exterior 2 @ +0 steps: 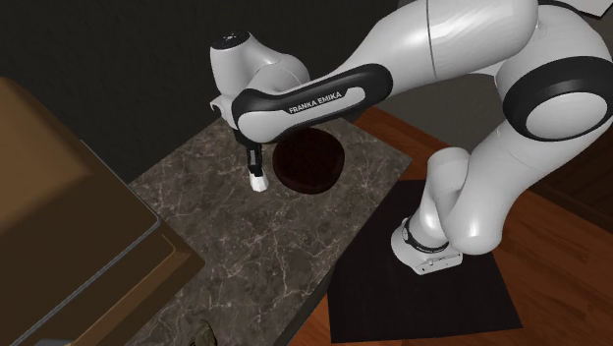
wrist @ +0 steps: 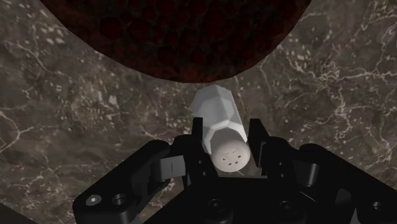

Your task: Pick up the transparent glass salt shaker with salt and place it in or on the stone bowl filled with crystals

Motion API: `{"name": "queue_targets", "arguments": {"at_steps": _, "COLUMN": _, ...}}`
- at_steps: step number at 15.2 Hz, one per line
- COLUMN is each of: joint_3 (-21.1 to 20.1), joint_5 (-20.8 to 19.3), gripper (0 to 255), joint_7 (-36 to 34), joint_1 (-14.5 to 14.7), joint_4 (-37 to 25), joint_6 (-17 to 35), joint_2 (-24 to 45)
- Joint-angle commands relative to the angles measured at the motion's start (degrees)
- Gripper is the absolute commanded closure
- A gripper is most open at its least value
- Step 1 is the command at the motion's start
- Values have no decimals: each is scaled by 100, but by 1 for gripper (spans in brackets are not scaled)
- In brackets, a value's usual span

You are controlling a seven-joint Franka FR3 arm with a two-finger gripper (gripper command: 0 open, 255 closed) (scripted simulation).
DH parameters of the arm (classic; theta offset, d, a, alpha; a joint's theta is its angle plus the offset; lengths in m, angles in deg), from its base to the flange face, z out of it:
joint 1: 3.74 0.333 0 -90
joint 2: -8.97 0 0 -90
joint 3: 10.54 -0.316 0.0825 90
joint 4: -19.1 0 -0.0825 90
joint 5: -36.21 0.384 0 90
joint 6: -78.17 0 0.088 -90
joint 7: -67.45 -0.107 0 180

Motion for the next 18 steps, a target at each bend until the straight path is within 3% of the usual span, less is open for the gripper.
{"name": "queue_targets", "arguments": {"at_steps": 1, "joint_3": 1, "joint_5": 0, "gripper": 255, "joint_7": 0, "joint_1": 0, "joint_4": 1, "joint_6": -1, "joint_2": 2}}
{"name": "queue_targets", "arguments": {"at_steps": 4, "joint_3": 0, "joint_5": 0, "gripper": 255, "joint_7": -1, "joint_1": 0, "joint_4": 2, "joint_6": 0, "joint_2": 1}}
{"name": "queue_targets", "arguments": {"at_steps": 18, "joint_3": -39, "joint_5": -80, "gripper": 255, "joint_7": -129, "joint_1": 3, "joint_4": -831, "joint_6": -1073, "joint_2": -252}}
